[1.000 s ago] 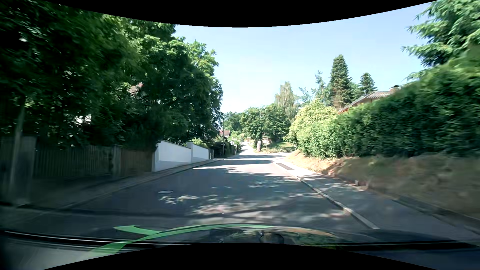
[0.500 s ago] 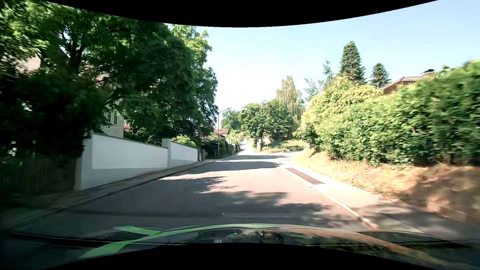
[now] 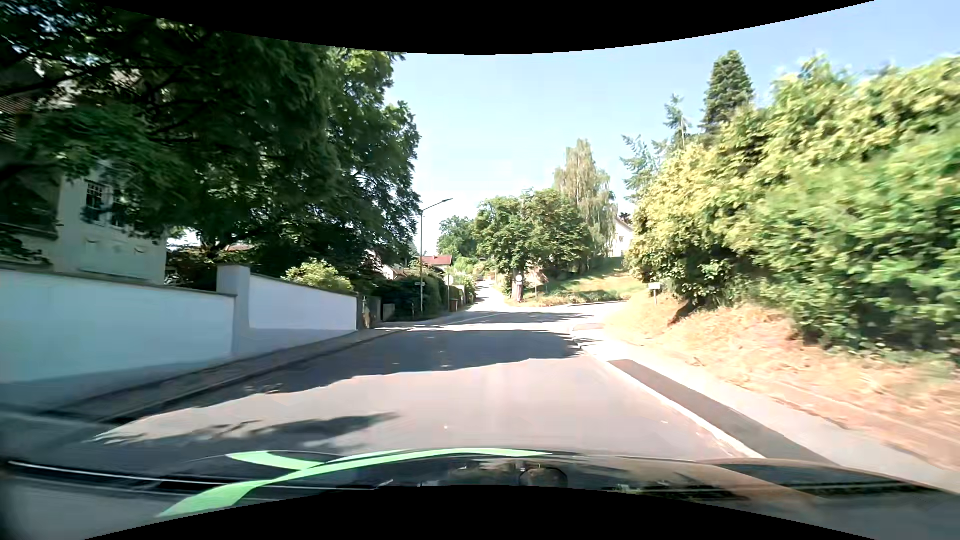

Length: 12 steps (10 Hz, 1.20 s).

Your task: Follow the waypoints while adhering to traffic rules and regulations

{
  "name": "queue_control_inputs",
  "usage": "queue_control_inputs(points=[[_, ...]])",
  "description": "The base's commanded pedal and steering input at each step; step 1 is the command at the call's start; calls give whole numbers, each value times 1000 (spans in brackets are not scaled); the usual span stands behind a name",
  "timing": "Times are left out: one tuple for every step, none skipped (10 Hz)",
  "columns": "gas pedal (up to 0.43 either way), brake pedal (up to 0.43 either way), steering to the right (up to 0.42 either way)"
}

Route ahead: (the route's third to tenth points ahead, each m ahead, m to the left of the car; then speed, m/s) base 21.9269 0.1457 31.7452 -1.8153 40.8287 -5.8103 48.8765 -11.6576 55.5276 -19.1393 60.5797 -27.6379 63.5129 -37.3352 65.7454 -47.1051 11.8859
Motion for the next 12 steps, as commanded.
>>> queue_control_inputs(points=[[189,0,4],[189,0,8],[157,0,16],[157,0,16],[157,0,17],[157,0,18],[157,0,21],[157,0,25],[157,0,33],[157,0,38],[150,0,40],[150,0,44]])
